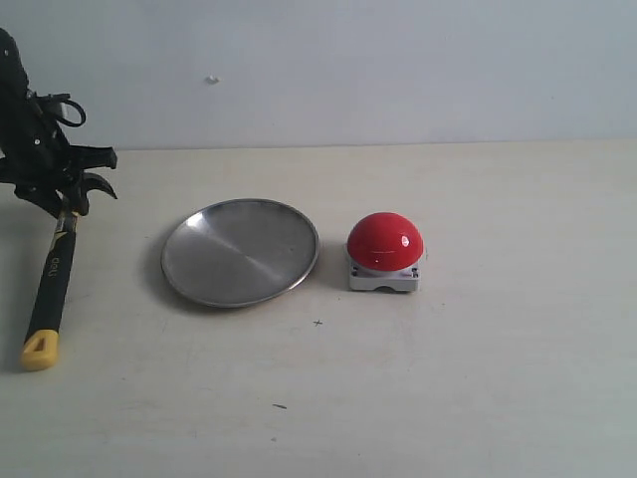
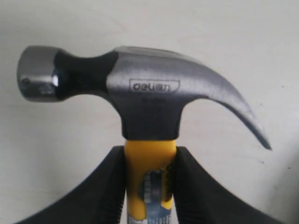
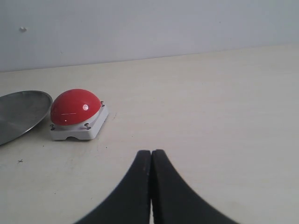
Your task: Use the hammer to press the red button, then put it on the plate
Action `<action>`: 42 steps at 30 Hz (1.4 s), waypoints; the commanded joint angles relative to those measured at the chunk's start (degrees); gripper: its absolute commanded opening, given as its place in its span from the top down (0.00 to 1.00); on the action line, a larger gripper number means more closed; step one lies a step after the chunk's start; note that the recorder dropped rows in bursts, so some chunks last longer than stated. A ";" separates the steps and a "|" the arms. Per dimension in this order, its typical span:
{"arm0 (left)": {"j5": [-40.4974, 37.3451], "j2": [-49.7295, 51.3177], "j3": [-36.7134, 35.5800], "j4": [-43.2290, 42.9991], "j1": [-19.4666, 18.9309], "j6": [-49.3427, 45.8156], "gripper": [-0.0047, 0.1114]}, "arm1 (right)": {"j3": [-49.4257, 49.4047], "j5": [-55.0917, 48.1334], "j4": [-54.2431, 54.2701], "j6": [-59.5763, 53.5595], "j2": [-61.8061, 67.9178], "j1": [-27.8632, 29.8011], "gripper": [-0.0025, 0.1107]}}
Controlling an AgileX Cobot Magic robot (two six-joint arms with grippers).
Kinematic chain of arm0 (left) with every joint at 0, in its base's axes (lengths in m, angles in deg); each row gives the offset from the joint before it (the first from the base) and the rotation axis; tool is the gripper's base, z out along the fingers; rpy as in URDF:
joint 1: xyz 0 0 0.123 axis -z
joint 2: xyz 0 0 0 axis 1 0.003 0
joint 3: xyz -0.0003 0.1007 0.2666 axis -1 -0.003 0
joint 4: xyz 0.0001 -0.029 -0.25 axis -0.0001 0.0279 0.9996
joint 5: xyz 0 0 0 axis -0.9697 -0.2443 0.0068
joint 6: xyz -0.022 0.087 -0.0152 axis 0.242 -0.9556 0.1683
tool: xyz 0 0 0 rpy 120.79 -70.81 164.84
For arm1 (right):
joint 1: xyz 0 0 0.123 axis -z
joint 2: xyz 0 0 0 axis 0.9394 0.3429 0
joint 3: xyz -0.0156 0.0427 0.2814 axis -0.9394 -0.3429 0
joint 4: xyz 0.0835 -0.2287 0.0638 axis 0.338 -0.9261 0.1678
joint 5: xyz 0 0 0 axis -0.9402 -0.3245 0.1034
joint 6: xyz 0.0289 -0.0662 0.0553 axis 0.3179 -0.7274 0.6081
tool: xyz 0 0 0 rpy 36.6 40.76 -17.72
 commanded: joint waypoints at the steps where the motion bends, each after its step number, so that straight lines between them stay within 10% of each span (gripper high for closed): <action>1: -1.57 -1.46 0.26 2.53 0.08 -2.94 0.96 | -0.29 0.34 0.04 0.09 -0.31 0.25 0.98; 42: -4.76 -1.32 7.61 5.71 0.09 -8.33 0.96 | -0.29 0.34 0.04 0.09 -0.31 0.25 0.98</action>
